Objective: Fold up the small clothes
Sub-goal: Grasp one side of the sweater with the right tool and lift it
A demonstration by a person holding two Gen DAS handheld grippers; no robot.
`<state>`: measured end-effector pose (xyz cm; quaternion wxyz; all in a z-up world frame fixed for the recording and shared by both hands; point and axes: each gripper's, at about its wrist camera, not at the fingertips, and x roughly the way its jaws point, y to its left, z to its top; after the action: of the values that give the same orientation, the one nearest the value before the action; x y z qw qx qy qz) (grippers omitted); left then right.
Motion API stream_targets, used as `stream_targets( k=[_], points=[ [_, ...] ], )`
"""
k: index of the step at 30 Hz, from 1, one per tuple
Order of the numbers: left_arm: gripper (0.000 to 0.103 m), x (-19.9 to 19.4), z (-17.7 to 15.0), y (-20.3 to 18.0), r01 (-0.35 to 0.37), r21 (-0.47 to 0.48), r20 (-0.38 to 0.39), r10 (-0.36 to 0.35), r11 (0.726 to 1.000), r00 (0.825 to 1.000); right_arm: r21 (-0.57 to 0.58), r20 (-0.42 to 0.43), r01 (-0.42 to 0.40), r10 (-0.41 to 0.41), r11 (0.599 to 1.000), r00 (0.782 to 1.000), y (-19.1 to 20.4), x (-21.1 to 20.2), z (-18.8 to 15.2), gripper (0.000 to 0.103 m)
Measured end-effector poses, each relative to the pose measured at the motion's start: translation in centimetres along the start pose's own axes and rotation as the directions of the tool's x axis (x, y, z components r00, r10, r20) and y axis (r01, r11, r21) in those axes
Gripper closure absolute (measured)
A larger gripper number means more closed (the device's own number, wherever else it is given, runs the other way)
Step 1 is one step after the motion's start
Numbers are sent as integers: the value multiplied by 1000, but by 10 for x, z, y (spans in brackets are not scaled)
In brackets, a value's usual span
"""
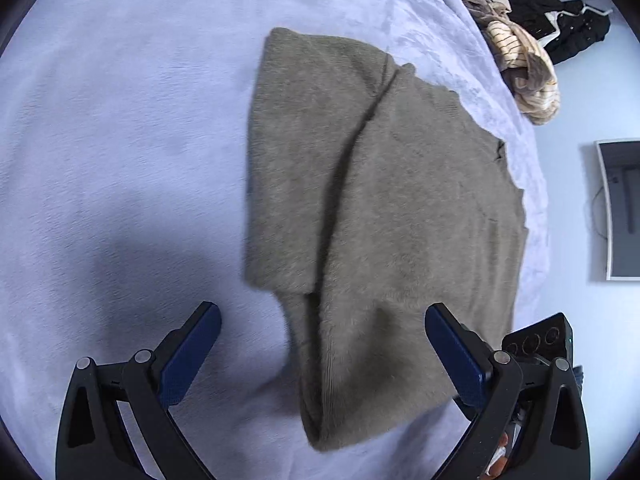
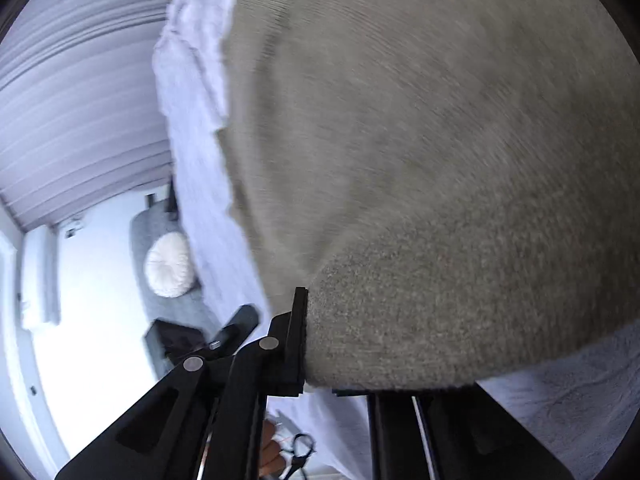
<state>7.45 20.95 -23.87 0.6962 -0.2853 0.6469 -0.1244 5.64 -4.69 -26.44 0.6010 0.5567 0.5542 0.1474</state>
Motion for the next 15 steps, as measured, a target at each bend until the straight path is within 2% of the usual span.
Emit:
stream_targets(
  k=[4, 6, 8, 10, 11, 12, 14, 15],
  points=[
    [1, 15, 22, -13, 111, -39, -31, -112, 993, 993, -77, -8, -81, 81, 994, 997, 25, -16, -1, 94],
    [1, 20, 33, -23, 154, -34, -34, -156, 987, 987, -105, -18, -92, 91, 990, 996, 31, -20, -3, 94],
    [2, 29, 43, -42, 168, -19, -30, -168, 986, 985, -114, -34, -86, 83, 990, 996, 29, -19, -5, 94],
    [26, 35, 48, -55, 154, 12, -23, -154, 988, 988, -123, -54, -44, 38, 991, 998, 24, -14, -8, 94],
    [55, 44, 51, -65, 134, 25, -30, -133, 991, 991, -128, -68, -14, 5, 992, 998, 23, -11, -9, 94],
    [72, 54, 53, -72, 102, 40, -49, -100, 994, 994, -141, -93, 40, -53, 989, 994, 19, -8, -12, 91],
    [73, 61, 52, -79, 62, 71, -52, -58, 996, 997, -189, -142, 156, -185, 969, 972, 18, -7, -17, 87],
    [72, 62, 53, -84, 47, 93, -43, -43, 995, 998, -242, -168, 213, -257, 947, 952, 22, -9, -20, 80]
  ],
)
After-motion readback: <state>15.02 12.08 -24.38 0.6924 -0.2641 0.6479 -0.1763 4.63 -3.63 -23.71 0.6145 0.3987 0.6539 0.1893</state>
